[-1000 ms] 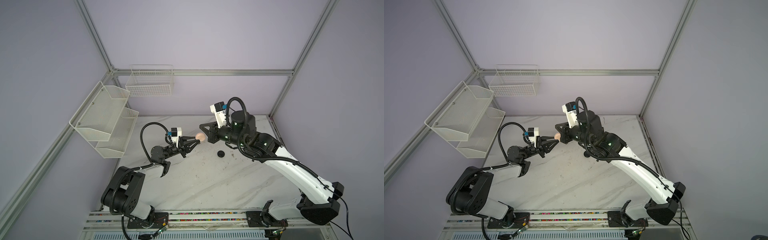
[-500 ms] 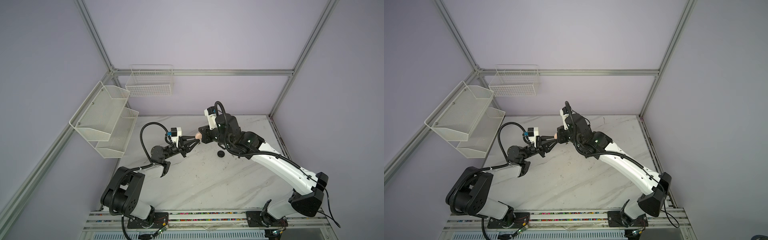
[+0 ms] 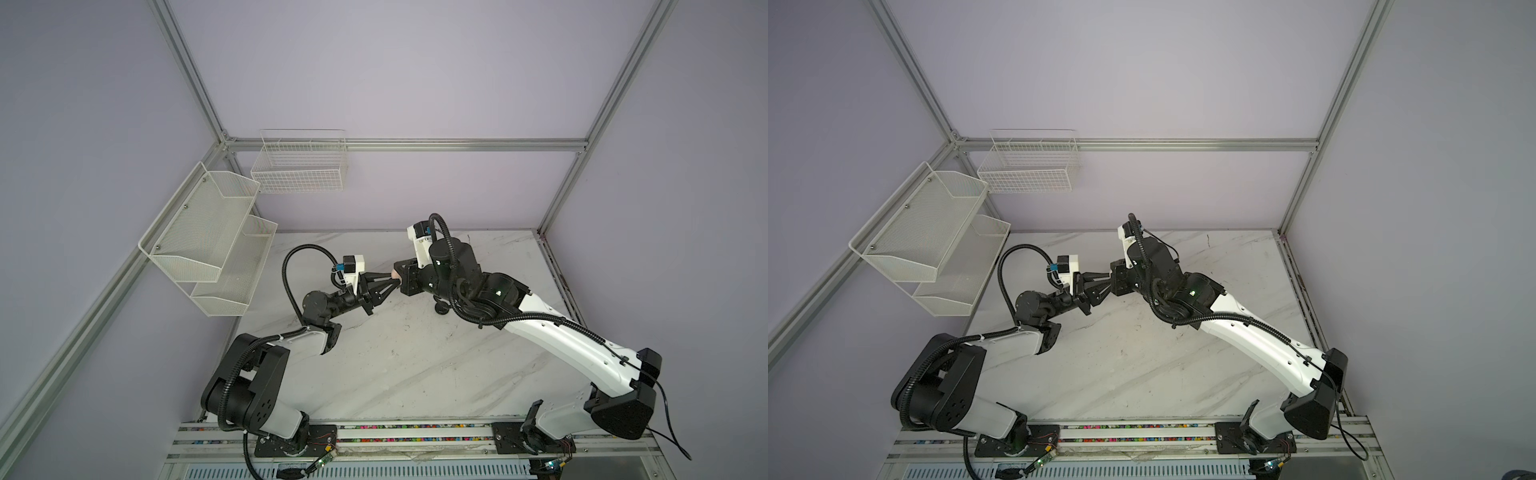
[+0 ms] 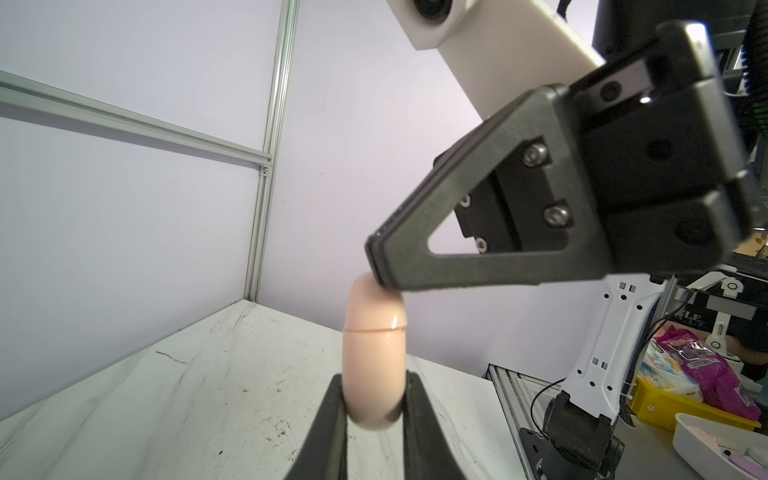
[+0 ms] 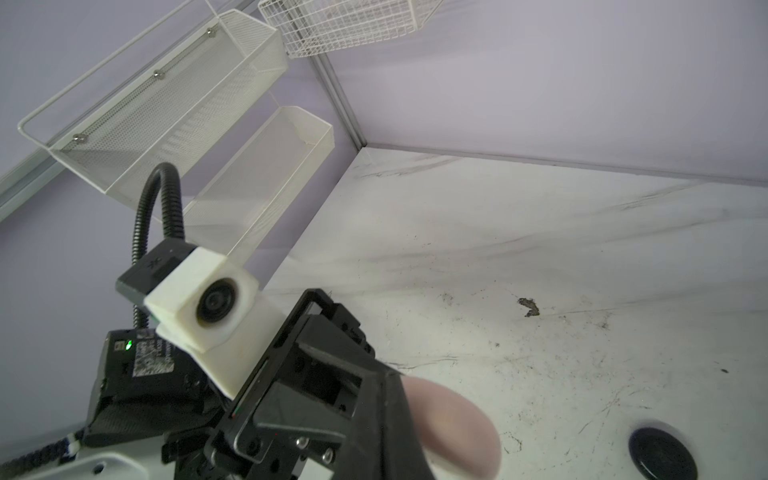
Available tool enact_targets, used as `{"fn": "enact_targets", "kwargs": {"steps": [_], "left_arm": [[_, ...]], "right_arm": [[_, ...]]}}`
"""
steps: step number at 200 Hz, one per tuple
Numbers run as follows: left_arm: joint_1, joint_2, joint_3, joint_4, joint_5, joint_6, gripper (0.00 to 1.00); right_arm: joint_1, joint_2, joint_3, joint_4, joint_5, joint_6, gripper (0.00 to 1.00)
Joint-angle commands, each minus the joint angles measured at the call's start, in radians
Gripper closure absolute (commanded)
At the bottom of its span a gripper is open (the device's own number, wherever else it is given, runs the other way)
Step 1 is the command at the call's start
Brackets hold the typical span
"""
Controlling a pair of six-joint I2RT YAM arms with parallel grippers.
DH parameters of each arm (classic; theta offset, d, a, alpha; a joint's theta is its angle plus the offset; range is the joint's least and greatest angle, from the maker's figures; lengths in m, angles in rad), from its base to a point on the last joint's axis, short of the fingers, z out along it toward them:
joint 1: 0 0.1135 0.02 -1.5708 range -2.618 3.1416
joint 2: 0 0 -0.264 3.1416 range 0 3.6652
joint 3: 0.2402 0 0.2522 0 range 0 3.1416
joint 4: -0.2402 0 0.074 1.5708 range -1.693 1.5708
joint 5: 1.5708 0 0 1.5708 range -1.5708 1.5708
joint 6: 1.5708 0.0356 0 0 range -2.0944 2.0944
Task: Insert wireless bluetooth earbuds into charging case
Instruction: Pass the charging case.
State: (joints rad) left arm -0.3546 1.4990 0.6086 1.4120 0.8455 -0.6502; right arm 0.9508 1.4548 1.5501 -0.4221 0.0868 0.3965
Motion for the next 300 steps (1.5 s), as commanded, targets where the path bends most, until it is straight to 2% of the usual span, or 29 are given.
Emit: {"fn": "enact_targets", "kwargs": {"steps": [1,18,39,50,65,86,109,127,145,184,251,300], "left_arm": [[0.005,-0.055,-0.024,0.09,-0.049,0.014,1.0],[0.006,-0.055,-0.027,0.09,-0.048,0.011,1.0],[0.006,-0.052,-0.029,0.09,-0.04,-0.004,1.0],[0.006,-0.056,-0.032,0.091,-0.037,-0.015,1.0],[0.006,-0.062,-0.03,0.09,-0.03,-0.036,1.0],[0.006,-0.067,-0.02,0.09,-0.019,-0.079,1.0],[0.006,-0.075,-0.004,0.09,0.002,-0.132,1.0],[0.006,-0.077,0.009,0.09,0.021,-0.172,1.0],[0.006,-0.077,0.028,0.09,0.041,-0.21,1.0],[0.003,-0.07,0.059,0.091,0.069,-0.251,1.0],[-0.011,-0.062,0.072,0.091,0.072,-0.258,1.0],[-0.013,-0.07,0.071,0.091,0.075,-0.261,1.0]], "right_arm": [[0.007,-0.014,-0.046,-0.047,-0.005,0.033,1.0],[0.006,-0.025,-0.027,-0.05,-0.019,0.025,1.0],[-0.012,-0.067,0.019,-0.053,-0.061,-0.092,0.9],[-0.048,-0.12,0.006,-0.034,-0.156,-0.18,0.81],[-0.128,-0.188,-0.074,0.013,-0.345,-0.297,0.68],[-0.266,-0.246,-0.192,0.096,-0.598,-0.389,0.59],[-0.364,-0.273,-0.31,0.287,-0.809,-0.384,0.44],[-0.379,-0.251,-0.346,0.408,-0.923,-0.359,0.36],[-0.38,-0.231,-0.375,0.508,-0.984,-0.331,0.28],[-0.38,-0.185,-0.386,0.571,-1.027,-0.308,0.25],[-0.38,-0.103,-0.36,0.59,-1.062,-0.305,0.36],[-0.38,-0.086,-0.349,0.566,-1.053,-0.33,0.35]]}}
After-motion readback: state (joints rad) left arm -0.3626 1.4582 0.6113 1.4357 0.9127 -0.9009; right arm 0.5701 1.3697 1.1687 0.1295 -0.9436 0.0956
